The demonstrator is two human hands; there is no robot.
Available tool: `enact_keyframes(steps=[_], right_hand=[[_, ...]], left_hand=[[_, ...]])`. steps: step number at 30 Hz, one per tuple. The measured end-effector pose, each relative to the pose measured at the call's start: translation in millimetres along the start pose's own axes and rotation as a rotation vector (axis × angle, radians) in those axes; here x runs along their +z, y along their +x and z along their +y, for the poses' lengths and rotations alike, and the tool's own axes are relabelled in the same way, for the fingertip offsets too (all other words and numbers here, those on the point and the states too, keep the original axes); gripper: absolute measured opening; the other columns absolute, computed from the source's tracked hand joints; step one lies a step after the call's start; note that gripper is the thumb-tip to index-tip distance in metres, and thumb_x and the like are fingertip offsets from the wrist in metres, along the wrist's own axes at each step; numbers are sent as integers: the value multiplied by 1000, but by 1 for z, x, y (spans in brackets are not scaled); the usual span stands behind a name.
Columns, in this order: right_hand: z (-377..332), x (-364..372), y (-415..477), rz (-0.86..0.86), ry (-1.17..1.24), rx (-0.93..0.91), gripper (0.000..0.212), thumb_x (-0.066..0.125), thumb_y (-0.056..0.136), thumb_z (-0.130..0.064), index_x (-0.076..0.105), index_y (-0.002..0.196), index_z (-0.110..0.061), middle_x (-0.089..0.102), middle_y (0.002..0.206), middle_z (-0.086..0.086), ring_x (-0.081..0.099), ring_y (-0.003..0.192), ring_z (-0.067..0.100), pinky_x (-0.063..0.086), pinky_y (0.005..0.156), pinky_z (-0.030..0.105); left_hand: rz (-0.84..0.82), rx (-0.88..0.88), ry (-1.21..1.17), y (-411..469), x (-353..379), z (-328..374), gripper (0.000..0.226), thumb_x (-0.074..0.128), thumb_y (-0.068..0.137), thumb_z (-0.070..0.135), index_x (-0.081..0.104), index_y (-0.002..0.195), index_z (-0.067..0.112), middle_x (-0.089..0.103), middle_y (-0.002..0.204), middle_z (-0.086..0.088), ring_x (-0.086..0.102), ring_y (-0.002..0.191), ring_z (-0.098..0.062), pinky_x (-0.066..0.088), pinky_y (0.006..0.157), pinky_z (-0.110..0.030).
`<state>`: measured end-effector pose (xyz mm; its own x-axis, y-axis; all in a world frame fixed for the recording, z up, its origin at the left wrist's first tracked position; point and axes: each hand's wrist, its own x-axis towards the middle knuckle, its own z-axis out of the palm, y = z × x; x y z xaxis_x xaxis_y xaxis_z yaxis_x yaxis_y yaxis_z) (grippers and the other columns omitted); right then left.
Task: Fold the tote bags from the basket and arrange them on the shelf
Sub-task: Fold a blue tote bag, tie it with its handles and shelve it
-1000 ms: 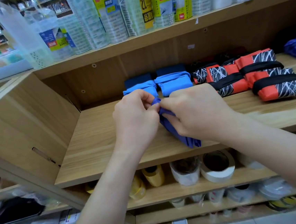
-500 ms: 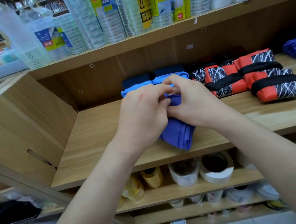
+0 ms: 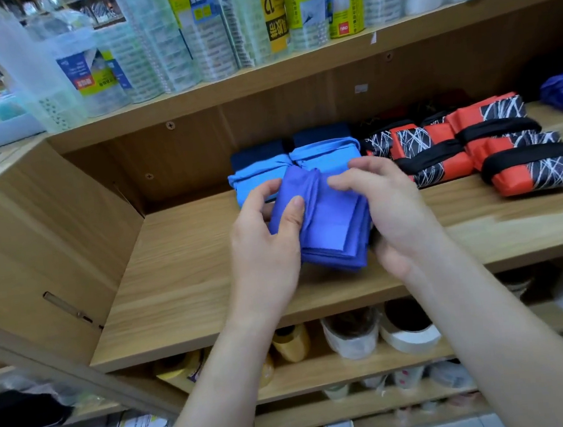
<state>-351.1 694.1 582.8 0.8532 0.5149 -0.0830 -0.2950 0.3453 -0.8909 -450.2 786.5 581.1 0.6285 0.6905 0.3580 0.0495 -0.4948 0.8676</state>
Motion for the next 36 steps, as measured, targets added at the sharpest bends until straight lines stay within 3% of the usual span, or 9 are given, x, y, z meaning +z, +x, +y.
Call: enact_keyframes(steps=[3, 6, 9, 12, 15, 19, 23, 27, 36], right_hand=[[14, 0, -12, -138, -106, -34, 52, 76, 83, -20, 51, 128, -21, 71, 112, -1, 70, 98, 14, 57, 87, 38], [25, 1, -13, 61, -278, -331, 32, 60, 95, -25, 52, 126, -19, 67, 112, -5, 65, 102, 11, 53, 94, 42], [31, 5, -14, 209, -448, -665, 31, 47, 100, -20, 49, 128, -9, 57, 106, -15, 55, 97, 0, 45, 90, 21], [37, 7, -14, 308, -474, -780, 31, 43, 101, -15, 48, 129, -4, 53, 106, -21, 51, 95, -9, 37, 87, 9], [42, 1, -10, 295, -516, -796, 33, 41, 99, -17, 48, 128, -3, 52, 100, -25, 50, 89, -5, 38, 84, 10], [33, -12, -10, -33, -580, -718, 42, 46, 98, -15, 41, 140, -16, 54, 116, -26, 52, 105, -10, 39, 96, 13], [15, -16, -15, -240, -433, -469, 41, 53, 93, -18, 45, 131, -30, 65, 114, -3, 61, 107, 6, 48, 103, 35], [5, -16, -23, -218, -483, -449, 22, 49, 88, -17, 60, 106, -13, 66, 105, 14, 63, 94, 22, 50, 92, 44], [11, -11, -45, -159, -777, -732, 24, 41, 99, -31, 46, 103, -9, 56, 81, -8, 54, 72, 9, 42, 63, 22]], left_hand=[[85, -10, -60, 2, 3, -2, 22, 62, 95, 27, 61, 117, 27, 69, 98, 3, 66, 89, -16, 57, 78, -39], [48, -130, -281, 0, 7, 4, 16, 66, 92, 25, 65, 108, 24, 74, 97, 0, 71, 89, -15, 56, 72, -27], [-19, -252, -506, -7, 15, 8, 19, 65, 92, 22, 69, 108, 13, 76, 98, -2, 72, 90, -14, 55, 71, -23], [16, -266, -545, -11, 23, 10, 18, 69, 90, 19, 70, 104, 8, 76, 95, -5, 72, 85, -16, 56, 66, -26], [36, -242, -413, -13, 26, 10, 22, 76, 84, 23, 67, 100, 11, 75, 92, -4, 70, 82, -17, 58, 73, -37], [-139, -243, -171, -9, 4, 8, 52, 84, 63, 46, 60, 105, 25, 71, 99, 7, 68, 91, -13, 57, 82, -41], [-187, -240, -303, 5, -26, 21, 21, 67, 89, 32, 67, 105, 18, 72, 103, -5, 68, 97, -20, 58, 83, -37], [-257, -197, -315, 10, -36, 21, 13, 75, 80, 8, 73, 93, 11, 76, 84, -7, 72, 80, -18, 59, 68, -27], [-321, -119, -272, 7, -33, 22, 18, 78, 76, 6, 76, 93, 12, 76, 88, -5, 72, 89, -19, 60, 76, -32]])
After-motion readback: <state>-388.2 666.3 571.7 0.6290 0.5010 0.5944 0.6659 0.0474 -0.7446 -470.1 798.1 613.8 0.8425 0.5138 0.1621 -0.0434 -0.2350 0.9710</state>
